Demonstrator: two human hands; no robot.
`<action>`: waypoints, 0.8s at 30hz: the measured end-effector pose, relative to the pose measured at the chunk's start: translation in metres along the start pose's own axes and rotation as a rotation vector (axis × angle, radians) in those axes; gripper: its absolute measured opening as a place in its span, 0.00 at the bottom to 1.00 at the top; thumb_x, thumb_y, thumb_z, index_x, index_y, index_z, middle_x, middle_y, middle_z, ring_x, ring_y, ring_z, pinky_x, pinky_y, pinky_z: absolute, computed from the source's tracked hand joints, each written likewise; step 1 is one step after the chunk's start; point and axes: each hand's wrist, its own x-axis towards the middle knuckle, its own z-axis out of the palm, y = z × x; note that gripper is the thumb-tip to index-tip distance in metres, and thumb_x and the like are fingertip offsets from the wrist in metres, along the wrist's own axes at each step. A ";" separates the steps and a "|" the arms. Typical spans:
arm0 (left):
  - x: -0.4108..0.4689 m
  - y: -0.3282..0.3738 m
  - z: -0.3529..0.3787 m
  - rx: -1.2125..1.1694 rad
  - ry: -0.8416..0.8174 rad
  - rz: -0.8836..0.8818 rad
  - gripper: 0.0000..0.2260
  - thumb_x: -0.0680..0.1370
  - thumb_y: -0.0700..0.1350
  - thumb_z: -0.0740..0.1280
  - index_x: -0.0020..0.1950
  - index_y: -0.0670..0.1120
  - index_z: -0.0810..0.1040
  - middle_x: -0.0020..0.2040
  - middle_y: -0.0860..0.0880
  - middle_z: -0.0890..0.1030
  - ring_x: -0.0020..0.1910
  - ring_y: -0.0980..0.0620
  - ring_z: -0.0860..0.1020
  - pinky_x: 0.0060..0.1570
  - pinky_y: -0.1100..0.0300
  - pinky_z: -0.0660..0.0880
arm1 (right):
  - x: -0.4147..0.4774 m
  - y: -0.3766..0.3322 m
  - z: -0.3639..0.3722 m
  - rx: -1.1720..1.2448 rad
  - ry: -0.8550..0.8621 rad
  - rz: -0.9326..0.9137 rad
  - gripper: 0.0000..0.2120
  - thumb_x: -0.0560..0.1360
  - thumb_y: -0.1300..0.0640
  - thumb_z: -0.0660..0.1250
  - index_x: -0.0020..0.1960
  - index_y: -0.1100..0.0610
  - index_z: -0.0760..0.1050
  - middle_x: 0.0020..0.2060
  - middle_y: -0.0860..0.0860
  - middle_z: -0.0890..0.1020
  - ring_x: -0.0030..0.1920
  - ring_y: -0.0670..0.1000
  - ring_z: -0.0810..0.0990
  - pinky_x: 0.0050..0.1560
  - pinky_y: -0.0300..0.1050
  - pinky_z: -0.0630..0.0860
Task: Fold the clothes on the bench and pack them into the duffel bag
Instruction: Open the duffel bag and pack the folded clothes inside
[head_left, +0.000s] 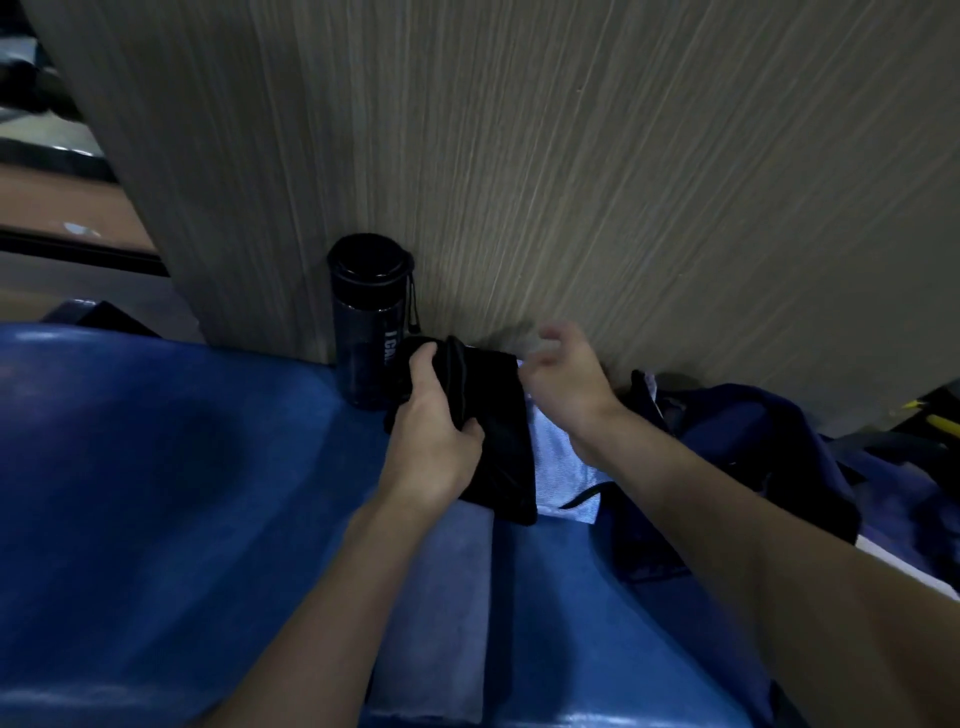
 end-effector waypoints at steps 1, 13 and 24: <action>0.001 -0.001 0.000 -0.025 0.018 -0.011 0.36 0.77 0.35 0.67 0.78 0.54 0.53 0.59 0.47 0.80 0.58 0.49 0.78 0.63 0.50 0.76 | 0.000 0.007 -0.001 -0.031 -0.006 0.040 0.23 0.77 0.64 0.65 0.69 0.56 0.63 0.48 0.49 0.76 0.45 0.46 0.76 0.35 0.29 0.72; 0.007 -0.005 -0.010 -0.218 0.157 0.092 0.13 0.80 0.36 0.66 0.62 0.48 0.78 0.49 0.52 0.84 0.49 0.57 0.82 0.55 0.54 0.80 | -0.002 0.019 0.005 0.387 -0.247 0.203 0.18 0.73 0.61 0.73 0.62 0.63 0.76 0.53 0.58 0.84 0.55 0.55 0.83 0.54 0.45 0.79; -0.021 0.027 -0.015 -0.334 0.068 0.321 0.26 0.73 0.51 0.75 0.68 0.52 0.72 0.65 0.57 0.78 0.65 0.58 0.76 0.62 0.57 0.75 | -0.052 -0.015 -0.042 0.616 -0.177 -0.088 0.14 0.74 0.68 0.69 0.59 0.60 0.77 0.53 0.57 0.84 0.55 0.57 0.83 0.56 0.52 0.80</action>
